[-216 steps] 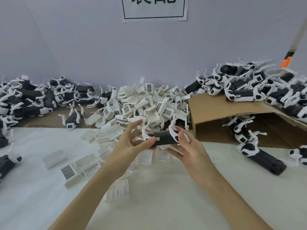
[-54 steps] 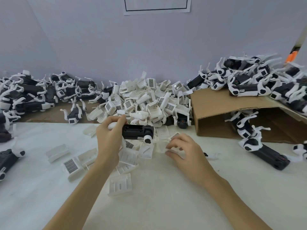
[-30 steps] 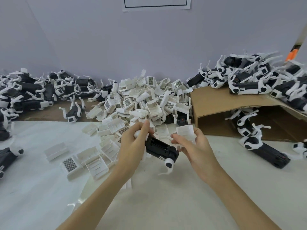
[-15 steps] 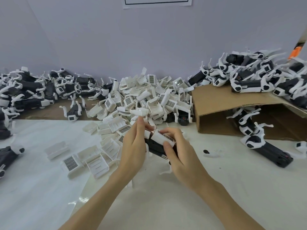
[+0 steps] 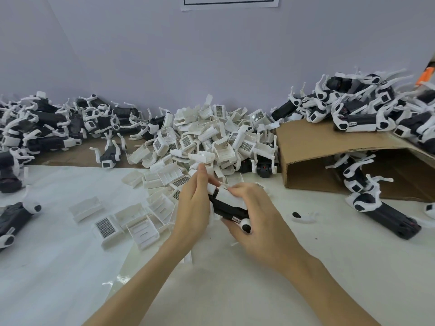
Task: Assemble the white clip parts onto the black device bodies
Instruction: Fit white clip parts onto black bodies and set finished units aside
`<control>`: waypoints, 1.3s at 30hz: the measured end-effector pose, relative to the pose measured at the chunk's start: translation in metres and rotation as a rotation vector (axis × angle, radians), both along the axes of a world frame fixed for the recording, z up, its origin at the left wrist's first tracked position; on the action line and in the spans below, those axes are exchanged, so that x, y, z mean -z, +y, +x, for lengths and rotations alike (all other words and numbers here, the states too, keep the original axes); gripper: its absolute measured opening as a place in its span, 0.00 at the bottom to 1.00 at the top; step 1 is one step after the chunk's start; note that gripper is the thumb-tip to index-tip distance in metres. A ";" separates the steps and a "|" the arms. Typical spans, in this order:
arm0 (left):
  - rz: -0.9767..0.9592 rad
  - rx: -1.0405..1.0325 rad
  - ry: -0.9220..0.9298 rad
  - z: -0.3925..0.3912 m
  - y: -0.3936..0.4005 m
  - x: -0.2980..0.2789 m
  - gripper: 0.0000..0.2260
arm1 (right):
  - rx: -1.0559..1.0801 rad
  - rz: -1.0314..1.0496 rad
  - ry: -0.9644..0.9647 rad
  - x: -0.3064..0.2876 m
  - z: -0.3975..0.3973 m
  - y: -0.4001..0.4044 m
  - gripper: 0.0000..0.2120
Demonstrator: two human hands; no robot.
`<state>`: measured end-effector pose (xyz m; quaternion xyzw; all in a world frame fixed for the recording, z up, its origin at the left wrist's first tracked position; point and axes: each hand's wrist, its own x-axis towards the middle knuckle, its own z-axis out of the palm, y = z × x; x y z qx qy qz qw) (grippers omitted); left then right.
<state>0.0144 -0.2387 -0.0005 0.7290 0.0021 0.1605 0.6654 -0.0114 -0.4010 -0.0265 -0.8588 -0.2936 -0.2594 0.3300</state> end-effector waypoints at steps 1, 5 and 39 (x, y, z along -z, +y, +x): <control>-0.006 0.005 0.000 0.000 0.000 0.000 0.28 | 0.028 -0.020 -0.026 0.001 0.001 0.000 0.24; -0.016 0.029 -0.004 0.000 -0.001 0.000 0.28 | 0.050 0.073 -0.011 0.006 0.000 0.004 0.26; 0.629 0.319 -0.450 0.004 0.014 0.005 0.15 | 0.200 0.136 0.110 -0.009 0.006 -0.017 0.25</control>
